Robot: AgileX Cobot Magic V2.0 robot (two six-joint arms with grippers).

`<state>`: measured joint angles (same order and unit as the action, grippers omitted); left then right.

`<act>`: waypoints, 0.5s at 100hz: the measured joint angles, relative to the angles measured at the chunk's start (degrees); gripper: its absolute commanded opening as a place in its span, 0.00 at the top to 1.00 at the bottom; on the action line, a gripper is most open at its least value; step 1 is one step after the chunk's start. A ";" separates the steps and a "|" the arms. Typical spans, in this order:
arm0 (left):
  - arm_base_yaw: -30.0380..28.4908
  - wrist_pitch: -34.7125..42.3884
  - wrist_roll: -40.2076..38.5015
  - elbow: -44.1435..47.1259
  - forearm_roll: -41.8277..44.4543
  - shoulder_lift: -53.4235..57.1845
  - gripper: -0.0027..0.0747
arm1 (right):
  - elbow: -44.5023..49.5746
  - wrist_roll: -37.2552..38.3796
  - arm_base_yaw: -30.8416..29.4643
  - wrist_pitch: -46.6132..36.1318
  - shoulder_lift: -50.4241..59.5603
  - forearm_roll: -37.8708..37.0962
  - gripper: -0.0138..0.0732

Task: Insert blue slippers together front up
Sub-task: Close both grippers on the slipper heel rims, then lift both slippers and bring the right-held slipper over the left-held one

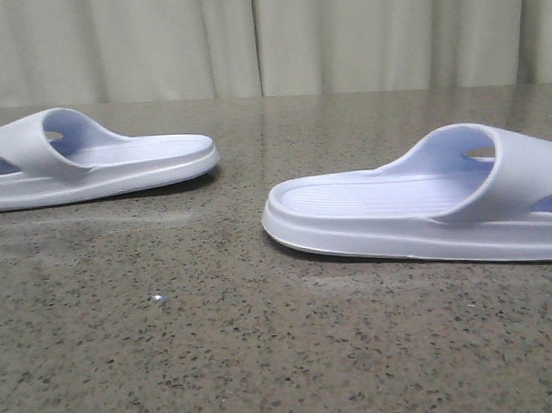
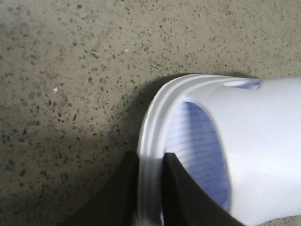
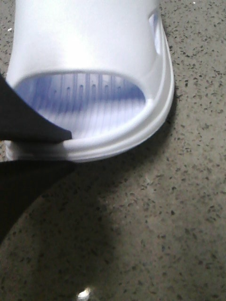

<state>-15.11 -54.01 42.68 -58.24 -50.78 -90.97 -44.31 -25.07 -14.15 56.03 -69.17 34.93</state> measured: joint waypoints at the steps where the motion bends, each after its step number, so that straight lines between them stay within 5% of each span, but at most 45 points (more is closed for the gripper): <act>1: 0.00 0.00 0.00 0.00 0.00 0.00 0.94 | 0.00 0.00 0.00 0.00 0.00 0.00 0.95; 50: 0.00 -6.86 2.69 -2.97 -1.43 2.06 0.95 | -6.76 -2.94 0.00 -1.93 0.00 9.05 0.95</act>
<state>-15.11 -60.87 45.37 -61.20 -52.21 -88.91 -51.07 -28.02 -14.15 54.10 -69.17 43.98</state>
